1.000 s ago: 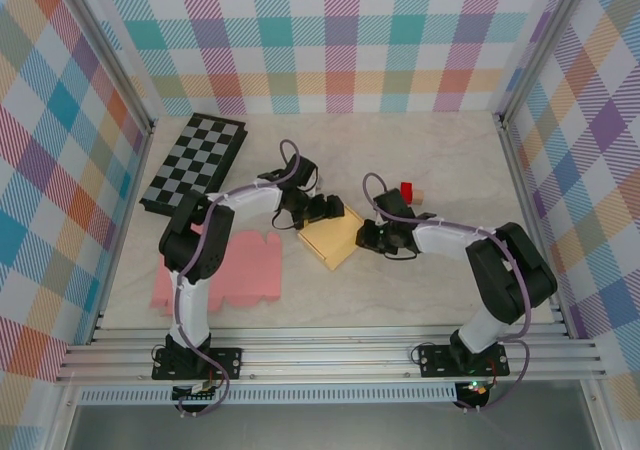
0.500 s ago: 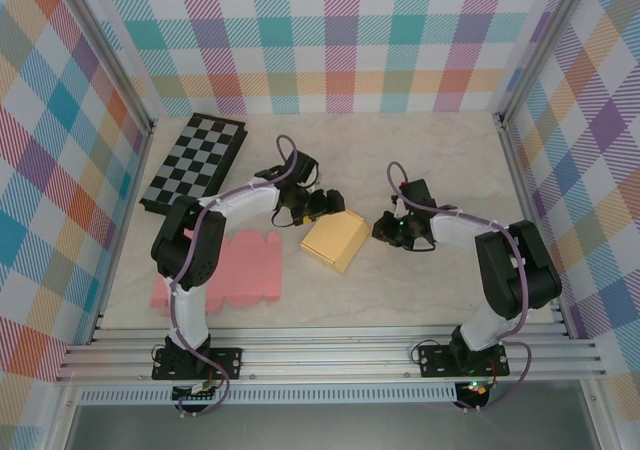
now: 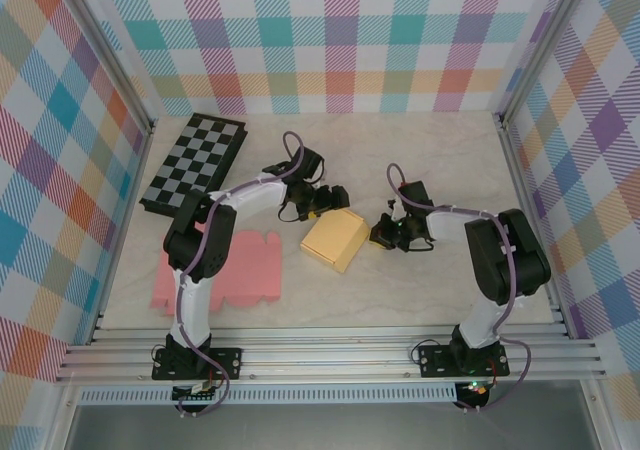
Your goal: Fold the paper box
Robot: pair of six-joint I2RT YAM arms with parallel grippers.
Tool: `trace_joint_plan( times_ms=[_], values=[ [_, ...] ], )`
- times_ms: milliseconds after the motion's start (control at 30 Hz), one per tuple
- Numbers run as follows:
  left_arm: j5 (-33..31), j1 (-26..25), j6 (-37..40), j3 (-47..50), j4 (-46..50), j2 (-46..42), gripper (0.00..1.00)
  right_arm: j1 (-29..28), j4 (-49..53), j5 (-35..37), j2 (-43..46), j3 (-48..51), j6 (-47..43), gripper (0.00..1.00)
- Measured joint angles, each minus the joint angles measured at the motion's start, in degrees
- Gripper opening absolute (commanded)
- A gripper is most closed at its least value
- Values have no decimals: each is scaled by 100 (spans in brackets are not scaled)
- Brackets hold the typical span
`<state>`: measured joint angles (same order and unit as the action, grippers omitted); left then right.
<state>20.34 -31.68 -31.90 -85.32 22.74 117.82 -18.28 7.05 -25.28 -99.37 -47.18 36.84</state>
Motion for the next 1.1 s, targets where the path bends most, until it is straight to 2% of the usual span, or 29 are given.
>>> trace_joint_plan(
  times_ms=[800,1100],
  values=[
    [-11,-310,-4,-367,125,365,86,142,-356,-459,-566,-411,125,0],
    [-247,-422,0,-647,352,490,86,140,-249,-540,-721,-640,17,0]
  ],
)
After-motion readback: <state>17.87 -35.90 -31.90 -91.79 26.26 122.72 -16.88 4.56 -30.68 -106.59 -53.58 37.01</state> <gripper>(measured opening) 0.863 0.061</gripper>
